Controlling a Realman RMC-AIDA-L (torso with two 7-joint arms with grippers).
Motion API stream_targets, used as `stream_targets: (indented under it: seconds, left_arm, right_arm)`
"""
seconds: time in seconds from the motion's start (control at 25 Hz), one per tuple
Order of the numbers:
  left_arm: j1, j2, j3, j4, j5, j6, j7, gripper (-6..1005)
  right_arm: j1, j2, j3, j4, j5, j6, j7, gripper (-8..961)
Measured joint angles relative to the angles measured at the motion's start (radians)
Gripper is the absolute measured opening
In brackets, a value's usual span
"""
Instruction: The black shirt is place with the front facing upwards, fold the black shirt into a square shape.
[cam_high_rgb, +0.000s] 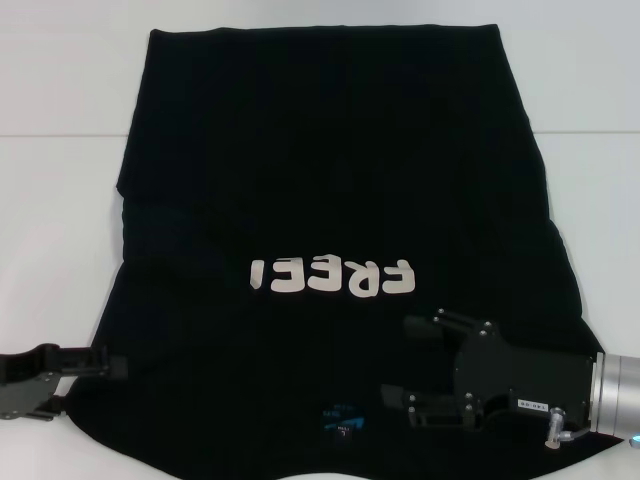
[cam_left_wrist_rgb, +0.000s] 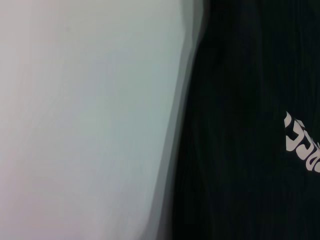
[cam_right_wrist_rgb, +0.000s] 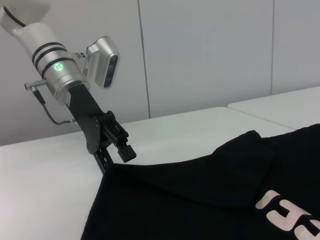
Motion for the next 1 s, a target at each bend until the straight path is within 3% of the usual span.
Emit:
stream_targets:
  seconds: [0.24,0.48,0.68,1.0]
  left_arm:
    - [-0.01,-0.003,0.007,0.0,0.003,0.002,0.018,932]
    - [-0.005,-0.019,0.007,0.035,0.011,-0.012,0.03,841]
    - [-0.004,-0.02,0.008,0.036,0.021,-0.022,0.035,766]
    - [-0.003,-0.02,0.009,0.031,0.023,-0.02,0.044,429]
  right_arm:
    - [-0.001,0.0,0.0,0.0,0.002,-0.008,0.001,939]
    - [-0.004,0.0,0.003,0.0,0.006,-0.022,0.002,939]
    - [-0.006,0.0,0.007,0.0,0.006,-0.028,0.003,938]
    - [-0.01,-0.001,0.009,-0.007,0.006,-0.028,0.023,936]
